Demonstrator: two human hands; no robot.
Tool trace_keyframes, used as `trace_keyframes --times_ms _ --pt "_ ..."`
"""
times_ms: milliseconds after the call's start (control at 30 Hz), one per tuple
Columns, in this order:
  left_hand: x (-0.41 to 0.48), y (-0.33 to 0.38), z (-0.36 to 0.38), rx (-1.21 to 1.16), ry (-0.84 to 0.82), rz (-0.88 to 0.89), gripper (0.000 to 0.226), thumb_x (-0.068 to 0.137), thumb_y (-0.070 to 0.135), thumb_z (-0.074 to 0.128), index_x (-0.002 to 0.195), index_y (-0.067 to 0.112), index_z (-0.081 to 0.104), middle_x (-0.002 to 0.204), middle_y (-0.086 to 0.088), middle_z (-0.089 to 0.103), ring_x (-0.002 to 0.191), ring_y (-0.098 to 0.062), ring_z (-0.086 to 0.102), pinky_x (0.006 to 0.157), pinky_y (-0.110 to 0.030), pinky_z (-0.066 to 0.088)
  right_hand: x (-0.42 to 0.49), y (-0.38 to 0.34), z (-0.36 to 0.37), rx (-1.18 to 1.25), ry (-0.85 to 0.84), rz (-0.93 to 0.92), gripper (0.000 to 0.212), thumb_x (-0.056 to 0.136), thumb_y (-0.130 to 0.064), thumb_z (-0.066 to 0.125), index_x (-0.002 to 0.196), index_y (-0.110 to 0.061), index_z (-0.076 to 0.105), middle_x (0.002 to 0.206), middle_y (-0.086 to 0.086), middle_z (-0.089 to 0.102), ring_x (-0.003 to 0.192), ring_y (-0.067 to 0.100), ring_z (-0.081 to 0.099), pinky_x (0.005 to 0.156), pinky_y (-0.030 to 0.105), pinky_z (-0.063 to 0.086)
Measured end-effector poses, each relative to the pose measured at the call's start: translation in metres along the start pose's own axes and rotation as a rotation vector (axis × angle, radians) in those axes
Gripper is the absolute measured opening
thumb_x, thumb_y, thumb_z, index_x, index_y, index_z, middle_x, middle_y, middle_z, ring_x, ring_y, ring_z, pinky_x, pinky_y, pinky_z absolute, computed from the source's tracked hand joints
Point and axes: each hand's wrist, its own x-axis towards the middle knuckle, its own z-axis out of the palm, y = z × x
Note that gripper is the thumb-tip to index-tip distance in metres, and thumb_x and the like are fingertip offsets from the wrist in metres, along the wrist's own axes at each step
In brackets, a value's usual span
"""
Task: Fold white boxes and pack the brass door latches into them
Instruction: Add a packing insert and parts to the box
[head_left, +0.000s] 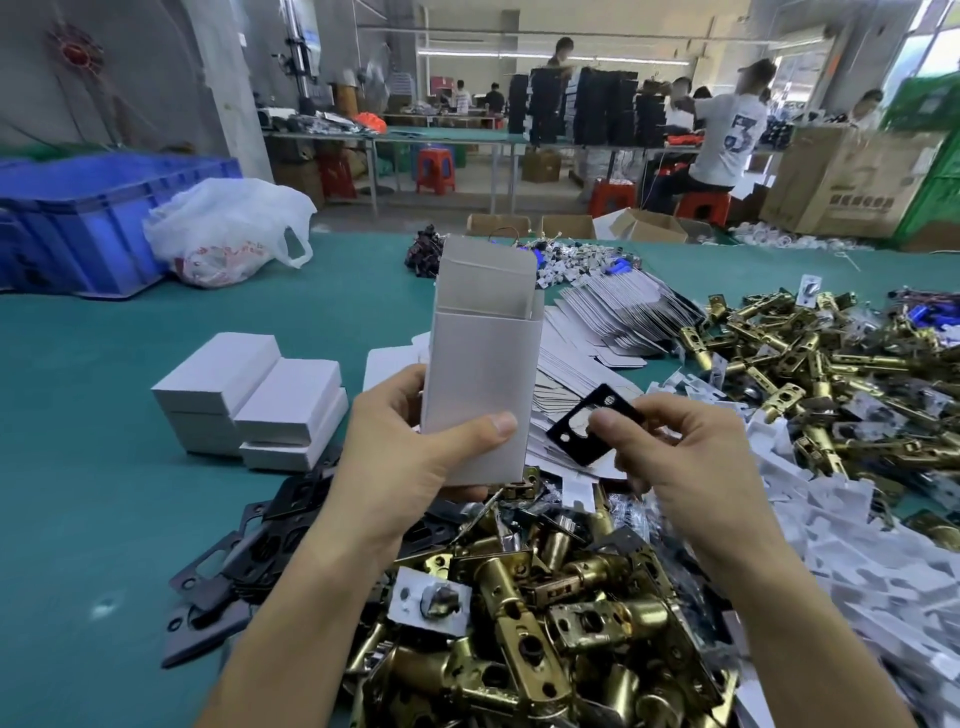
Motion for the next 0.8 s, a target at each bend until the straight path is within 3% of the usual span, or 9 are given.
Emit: trace_keyframes --times_ms 67,167,267,333,467,633,733,800 --pt "0.000 -0.001 0.000 0.017 -0.011 -0.014 0.047 0.057 0.026 0.090 0.101 0.024 0.076 0.097 -0.004 0.077 0.076 -0.030 0.077 0.050 -0.034 0.058 0.003 -0.003 -0.004 0.112 0.007 0.033 0.020 0.077 -0.022 0.073 0.094 -0.013 0.073 0.075 0.006 0.067 0.053 0.009 0.058 0.046 0.018 0.047" --pt "0.001 -0.004 0.000 0.038 -0.028 -0.031 0.049 0.057 0.025 0.090 0.104 0.023 0.074 0.097 -0.004 0.077 0.077 -0.030 0.077 0.051 -0.035 0.059 0.006 -0.011 -0.005 0.264 0.002 0.071 0.032 0.087 -0.009 0.064 0.118 -0.017 0.065 0.095 0.015 0.064 0.063 0.018 0.068 0.057 0.023 0.057" --pt "0.001 -0.006 -0.001 0.050 -0.045 -0.045 0.048 0.056 0.025 0.090 0.102 0.023 0.075 0.096 -0.004 0.077 0.078 -0.030 0.076 0.051 -0.036 0.059 0.007 -0.023 -0.005 0.334 -0.034 0.034 0.038 0.085 -0.013 0.062 0.122 -0.022 0.064 0.101 0.014 0.069 0.076 0.028 0.074 0.066 0.028 0.060" --pt "0.002 -0.006 -0.002 0.053 -0.054 -0.047 0.047 0.056 0.025 0.091 0.100 0.024 0.075 0.095 -0.004 0.077 0.078 -0.030 0.076 0.051 -0.037 0.059 0.010 -0.031 -0.003 0.185 -0.071 -0.059 0.036 0.090 -0.011 0.062 0.124 -0.022 0.062 0.097 0.007 0.074 0.082 0.021 0.074 0.068 0.024 0.058" --pt "0.002 -0.006 -0.003 0.072 -0.089 -0.036 0.050 0.057 0.024 0.091 0.104 0.025 0.074 0.096 -0.006 0.077 0.076 -0.033 0.076 0.051 -0.038 0.060 0.017 -0.051 0.009 0.086 -0.048 -0.247 0.017 0.095 -0.006 0.059 0.103 -0.019 0.066 0.080 -0.009 0.074 0.072 -0.002 0.067 0.064 0.010 0.049" --pt "0.001 -0.005 -0.002 0.073 -0.134 -0.023 0.049 0.059 0.020 0.090 0.105 0.025 0.074 0.099 -0.005 0.077 0.080 -0.031 0.076 0.051 -0.035 0.058 0.031 -0.073 0.024 -0.078 0.060 -0.416 0.009 0.093 -0.014 0.067 0.091 -0.023 0.066 0.077 0.002 0.074 0.076 0.017 0.073 0.074 0.039 0.059" --pt "0.001 -0.004 -0.001 0.066 -0.160 -0.011 0.048 0.060 0.018 0.089 0.105 0.024 0.075 0.098 -0.006 0.077 0.079 -0.030 0.076 0.051 -0.034 0.057 0.038 -0.078 0.030 -0.245 -0.005 -0.420 0.007 0.090 -0.018 0.071 0.085 -0.022 0.068 0.073 0.000 0.071 0.070 0.017 0.068 0.059 0.028 0.050" --pt "0.000 -0.003 -0.002 0.055 -0.164 -0.013 0.048 0.060 0.018 0.089 0.106 0.023 0.075 0.098 -0.006 0.077 0.080 -0.030 0.076 0.051 -0.034 0.057 0.041 -0.077 0.032 -0.330 -0.079 -0.412 0.004 0.088 -0.015 0.072 0.086 -0.017 0.071 0.073 -0.001 0.071 0.067 0.015 0.065 0.058 0.023 0.048"
